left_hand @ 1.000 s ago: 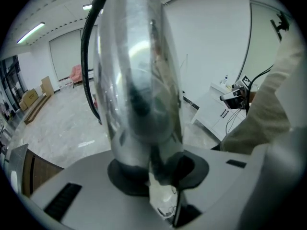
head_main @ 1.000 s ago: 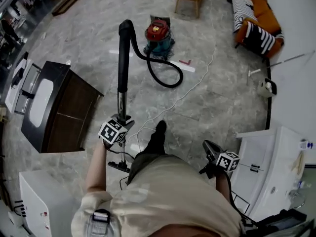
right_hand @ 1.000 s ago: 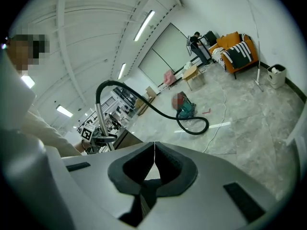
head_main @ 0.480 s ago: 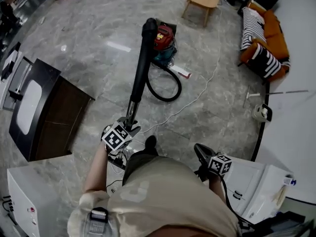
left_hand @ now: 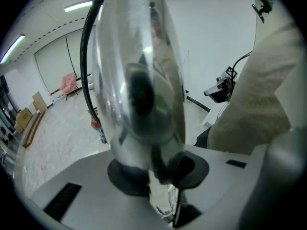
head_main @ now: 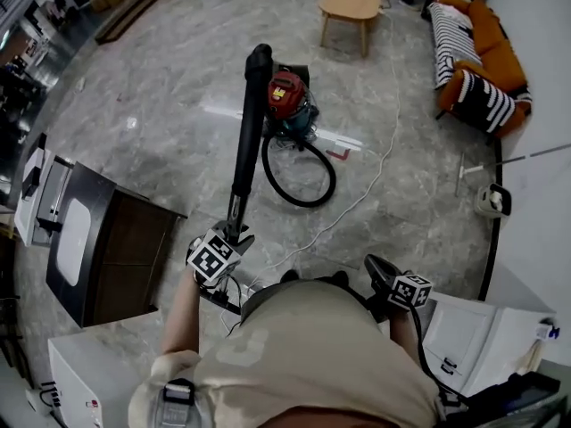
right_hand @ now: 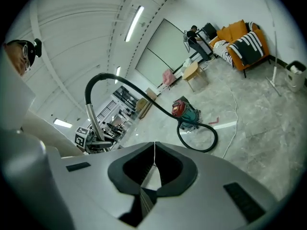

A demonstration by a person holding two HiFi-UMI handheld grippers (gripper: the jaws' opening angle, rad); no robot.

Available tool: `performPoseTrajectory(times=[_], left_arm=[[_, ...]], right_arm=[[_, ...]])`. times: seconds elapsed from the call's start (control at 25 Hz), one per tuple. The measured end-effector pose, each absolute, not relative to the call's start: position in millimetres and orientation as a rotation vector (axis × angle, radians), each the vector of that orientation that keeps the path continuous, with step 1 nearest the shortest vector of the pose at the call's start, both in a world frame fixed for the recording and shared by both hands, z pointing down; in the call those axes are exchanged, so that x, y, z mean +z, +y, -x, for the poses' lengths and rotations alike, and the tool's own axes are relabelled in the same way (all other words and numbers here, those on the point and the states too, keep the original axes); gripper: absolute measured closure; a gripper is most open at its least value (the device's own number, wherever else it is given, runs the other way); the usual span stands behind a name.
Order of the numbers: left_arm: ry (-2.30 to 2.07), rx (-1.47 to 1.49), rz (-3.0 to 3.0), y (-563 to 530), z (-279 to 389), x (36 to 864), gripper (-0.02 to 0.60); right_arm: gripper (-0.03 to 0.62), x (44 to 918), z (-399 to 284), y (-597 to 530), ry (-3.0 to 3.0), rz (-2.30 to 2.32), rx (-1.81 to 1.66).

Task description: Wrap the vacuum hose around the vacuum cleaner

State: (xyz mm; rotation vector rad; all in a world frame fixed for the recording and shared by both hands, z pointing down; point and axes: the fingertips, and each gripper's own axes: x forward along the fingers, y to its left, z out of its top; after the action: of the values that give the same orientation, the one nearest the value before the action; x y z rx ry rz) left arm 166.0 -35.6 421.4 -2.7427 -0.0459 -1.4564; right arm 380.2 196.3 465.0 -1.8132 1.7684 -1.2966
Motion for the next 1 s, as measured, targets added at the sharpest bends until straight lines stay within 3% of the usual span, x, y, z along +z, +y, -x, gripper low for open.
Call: performPoseTrajectory(times=[0.36, 0.56, 1.0], left_arm=[[-0.107, -1.55, 2.627, 21, -213, 411, 0.483], [-0.104, -1.58, 2.651, 31, -226, 402, 0.483], [-0.021, -1.488, 2.819, -36, -227, 412, 0.475]], right_arm=[[0.588, 432, -443, 186, 1.98, 1.5, -1.194], [0.588, 396, -441, 145, 2.122, 1.305, -1.097], [0.588, 397, -432, 73, 2.161, 1.391, -1.115]])
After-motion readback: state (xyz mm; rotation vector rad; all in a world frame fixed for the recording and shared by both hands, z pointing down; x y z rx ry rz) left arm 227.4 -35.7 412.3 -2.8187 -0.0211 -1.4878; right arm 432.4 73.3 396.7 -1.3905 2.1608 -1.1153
